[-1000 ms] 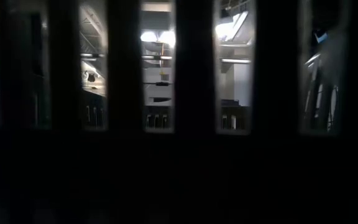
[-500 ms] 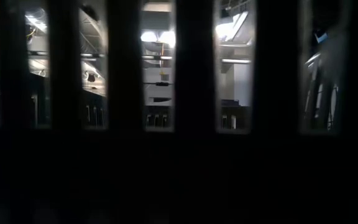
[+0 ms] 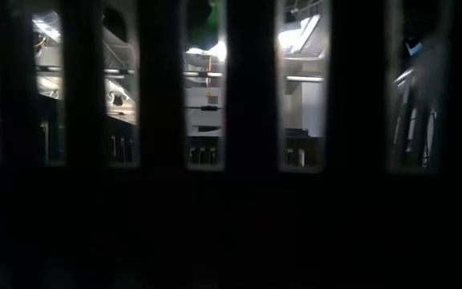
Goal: Sort Halloween decoration
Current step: Put the green toy skeleton into the bottom black basket, then put the orange spider toy into the top right black basket
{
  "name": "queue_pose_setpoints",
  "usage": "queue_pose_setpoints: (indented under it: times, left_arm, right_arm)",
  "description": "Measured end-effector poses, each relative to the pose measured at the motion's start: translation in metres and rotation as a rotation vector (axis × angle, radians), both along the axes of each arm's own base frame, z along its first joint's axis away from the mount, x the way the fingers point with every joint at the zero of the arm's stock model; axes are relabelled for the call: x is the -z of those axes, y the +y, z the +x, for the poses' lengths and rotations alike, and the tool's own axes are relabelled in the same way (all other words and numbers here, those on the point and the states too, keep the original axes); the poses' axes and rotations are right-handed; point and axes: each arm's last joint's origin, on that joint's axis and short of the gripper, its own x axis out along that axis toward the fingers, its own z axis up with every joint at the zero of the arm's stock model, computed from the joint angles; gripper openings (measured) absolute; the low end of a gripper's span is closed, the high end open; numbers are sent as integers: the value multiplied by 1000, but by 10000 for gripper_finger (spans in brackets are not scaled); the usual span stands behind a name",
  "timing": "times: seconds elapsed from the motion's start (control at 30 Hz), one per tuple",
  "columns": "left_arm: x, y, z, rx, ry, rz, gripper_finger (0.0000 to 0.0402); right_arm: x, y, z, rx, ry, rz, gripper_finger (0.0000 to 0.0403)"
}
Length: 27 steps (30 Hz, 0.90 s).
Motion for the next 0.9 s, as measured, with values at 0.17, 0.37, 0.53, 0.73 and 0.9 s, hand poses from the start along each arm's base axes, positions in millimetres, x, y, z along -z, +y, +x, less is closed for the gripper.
queue_pose_setpoints:
  times: [0.17, 0.37, 0.53, 0.73, 0.9]
  left_arm:
    - [0, 1, 1, -1, 1, -1, 153]
    - [0, 1, 1, -13, -4, 7, 168]
    - [-3, 10, 4, -108, -43, 55, 166]
    - [-29, 28, 2, -182, -82, 63, 165]
    - [-72, 52, -27, -196, -41, 92, 165]
  right_arm:
    - [0, 0, 0, 0, 0, 0, 195]
    - [0, 0, 0, 0, 0, 0, 195]
    - [0, 0, 0, 0, 0, 0, 195]
    - [0, 0, 0, 0, 0, 0, 195]
    - [0, 0, 0, 0, 0, 0, 195]
